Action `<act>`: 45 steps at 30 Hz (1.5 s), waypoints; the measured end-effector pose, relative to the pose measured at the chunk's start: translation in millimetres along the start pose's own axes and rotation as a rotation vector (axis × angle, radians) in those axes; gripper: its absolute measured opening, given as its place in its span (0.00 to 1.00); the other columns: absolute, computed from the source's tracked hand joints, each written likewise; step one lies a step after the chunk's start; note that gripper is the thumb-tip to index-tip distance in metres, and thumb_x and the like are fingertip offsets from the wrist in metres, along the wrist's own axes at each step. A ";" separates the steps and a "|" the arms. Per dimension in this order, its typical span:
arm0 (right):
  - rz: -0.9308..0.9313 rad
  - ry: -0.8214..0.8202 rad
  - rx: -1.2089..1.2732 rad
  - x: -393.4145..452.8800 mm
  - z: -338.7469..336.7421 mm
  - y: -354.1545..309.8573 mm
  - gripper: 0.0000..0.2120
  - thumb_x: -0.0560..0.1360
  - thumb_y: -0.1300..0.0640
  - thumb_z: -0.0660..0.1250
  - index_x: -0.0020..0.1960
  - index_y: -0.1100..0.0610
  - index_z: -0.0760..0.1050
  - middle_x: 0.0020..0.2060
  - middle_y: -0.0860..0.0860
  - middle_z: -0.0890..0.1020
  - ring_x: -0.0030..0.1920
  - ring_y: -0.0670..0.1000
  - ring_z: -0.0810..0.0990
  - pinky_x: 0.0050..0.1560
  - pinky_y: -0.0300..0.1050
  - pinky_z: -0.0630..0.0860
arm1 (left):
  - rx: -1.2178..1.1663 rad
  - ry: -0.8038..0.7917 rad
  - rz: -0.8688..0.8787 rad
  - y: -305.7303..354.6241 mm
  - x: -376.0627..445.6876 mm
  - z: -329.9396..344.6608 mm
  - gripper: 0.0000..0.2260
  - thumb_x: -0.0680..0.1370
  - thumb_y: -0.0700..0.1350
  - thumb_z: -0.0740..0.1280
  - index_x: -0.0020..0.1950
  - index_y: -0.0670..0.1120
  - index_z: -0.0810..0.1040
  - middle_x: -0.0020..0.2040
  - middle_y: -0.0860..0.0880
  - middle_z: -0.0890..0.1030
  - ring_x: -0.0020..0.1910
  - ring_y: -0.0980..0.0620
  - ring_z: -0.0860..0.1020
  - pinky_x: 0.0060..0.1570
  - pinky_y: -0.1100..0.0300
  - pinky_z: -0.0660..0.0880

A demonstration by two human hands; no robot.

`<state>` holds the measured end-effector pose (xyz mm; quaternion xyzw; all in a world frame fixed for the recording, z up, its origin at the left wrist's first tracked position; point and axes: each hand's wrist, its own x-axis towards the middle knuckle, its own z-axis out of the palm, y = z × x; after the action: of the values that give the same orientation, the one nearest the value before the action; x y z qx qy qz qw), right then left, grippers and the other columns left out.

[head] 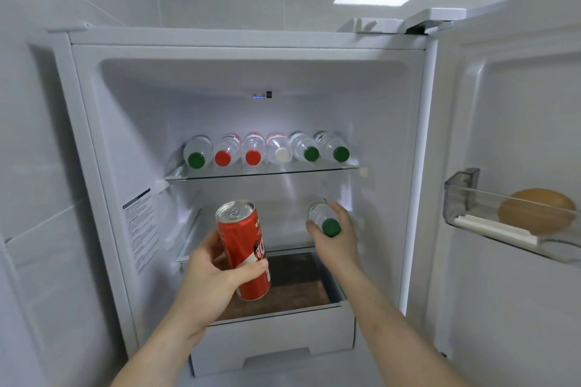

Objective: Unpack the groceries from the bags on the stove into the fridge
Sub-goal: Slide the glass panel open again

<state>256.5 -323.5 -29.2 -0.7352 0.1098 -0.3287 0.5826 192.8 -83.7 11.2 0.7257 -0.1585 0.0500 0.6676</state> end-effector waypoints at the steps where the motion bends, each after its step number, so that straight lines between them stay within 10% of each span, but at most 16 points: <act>1: -0.009 0.003 -0.041 3.8 1.3 2.4 0.32 0.76 0.49 0.74 0.77 0.43 0.65 0.74 0.45 0.70 0.73 0.52 0.71 0.70 0.48 0.72 | 0.001 -0.001 -0.003 -1.6 0.9 -0.7 0.26 0.68 0.42 0.81 0.62 0.59 0.78 0.54 0.58 0.85 0.59 0.53 0.80 0.55 0.54 0.76; 6: -0.109 0.024 -0.470 25.5 3.9 14.8 0.34 0.74 0.41 0.75 0.76 0.44 0.66 0.75 0.47 0.70 0.73 0.57 0.69 0.71 0.60 0.71 | 0.007 0.004 -0.022 -7.3 5.5 -2.9 0.27 0.67 0.42 0.82 0.62 0.60 0.78 0.53 0.61 0.85 0.58 0.54 0.81 0.53 0.55 0.77; 22: -0.058 0.024 -0.566 52.3 3.9 32.3 0.29 0.81 0.54 0.68 0.80 0.55 0.64 0.76 0.53 0.72 0.74 0.57 0.72 0.71 0.49 0.71 | 0.020 -0.045 -0.055 -19.1 11.2 1.4 0.24 0.68 0.39 0.82 0.59 0.56 0.80 0.51 0.58 0.86 0.52 0.56 0.83 0.49 0.59 0.77; 30: 0.001 0.055 -0.340 16.9 4.3 27.4 0.34 0.78 0.61 0.71 0.80 0.52 0.61 0.77 0.52 0.68 0.77 0.56 0.67 0.75 0.55 0.71 | 0.014 -0.080 -0.063 -23.1 6.3 2.9 0.25 0.68 0.37 0.82 0.58 0.57 0.80 0.51 0.60 0.86 0.50 0.60 0.83 0.48 0.59 0.77; 34: 0.062 0.015 -0.156 -35.2 -4.6 2.3 0.35 0.79 0.62 0.70 0.81 0.50 0.60 0.77 0.45 0.61 0.72 0.43 0.63 0.71 0.36 0.61 | 0.025 -0.113 -0.059 -26.1 -0.5 5.2 0.24 0.68 0.36 0.81 0.58 0.57 0.80 0.50 0.59 0.86 0.49 0.61 0.83 0.47 0.61 0.77; 45: 0.017 -0.442 0.016 -153.9 -95.8 -71.8 0.20 0.79 0.49 0.71 0.70 0.45 0.75 0.62 0.40 0.83 0.63 0.43 0.82 0.64 0.43 0.78 | 0.191 -0.328 0.025 -29.5 -44.8 33.6 0.29 0.60 0.53 0.84 0.59 0.58 0.82 0.52 0.54 0.86 0.52 0.52 0.84 0.56 0.50 0.80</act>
<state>65.0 -293.5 -7.2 -0.7837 -0.0171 -0.1558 0.6010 154.5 -107.7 -33.2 0.7820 -0.2688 -0.0457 0.5604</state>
